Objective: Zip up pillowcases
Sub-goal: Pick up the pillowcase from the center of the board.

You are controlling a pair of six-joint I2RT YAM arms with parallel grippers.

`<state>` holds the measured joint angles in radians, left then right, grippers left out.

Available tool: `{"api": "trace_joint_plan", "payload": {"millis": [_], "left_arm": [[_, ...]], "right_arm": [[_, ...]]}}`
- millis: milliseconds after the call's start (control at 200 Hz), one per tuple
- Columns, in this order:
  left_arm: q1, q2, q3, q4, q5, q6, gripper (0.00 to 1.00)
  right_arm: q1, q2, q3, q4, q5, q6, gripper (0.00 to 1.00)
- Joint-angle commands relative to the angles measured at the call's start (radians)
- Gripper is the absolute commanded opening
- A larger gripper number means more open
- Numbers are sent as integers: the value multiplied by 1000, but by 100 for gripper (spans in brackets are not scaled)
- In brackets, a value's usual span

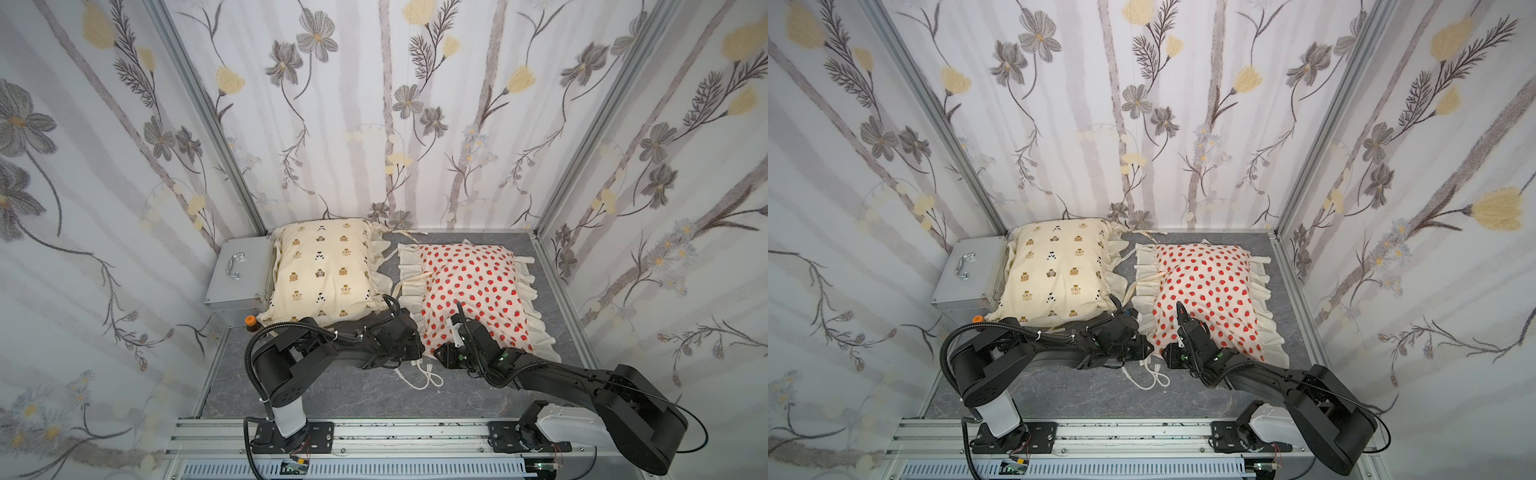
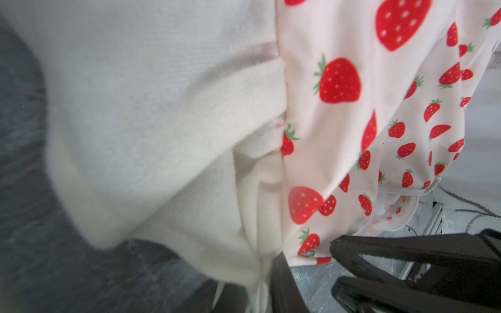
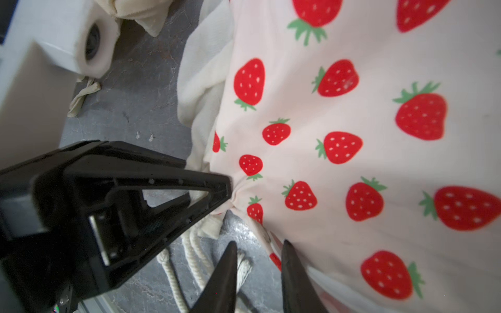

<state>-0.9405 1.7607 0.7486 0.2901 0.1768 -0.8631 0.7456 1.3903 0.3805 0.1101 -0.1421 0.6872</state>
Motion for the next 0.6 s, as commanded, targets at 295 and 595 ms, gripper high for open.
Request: {"api": "trace_joint_plan", "payload": {"millis": [295,595], "left_arm": [[8,13,-13,-6,50,-28,10],[8,13,-15,-11,49,-31,7]], "right_arm": [[3,27,-12,99,-48,-30,27],[10,46,-50,147,-61,-19,27]]}}
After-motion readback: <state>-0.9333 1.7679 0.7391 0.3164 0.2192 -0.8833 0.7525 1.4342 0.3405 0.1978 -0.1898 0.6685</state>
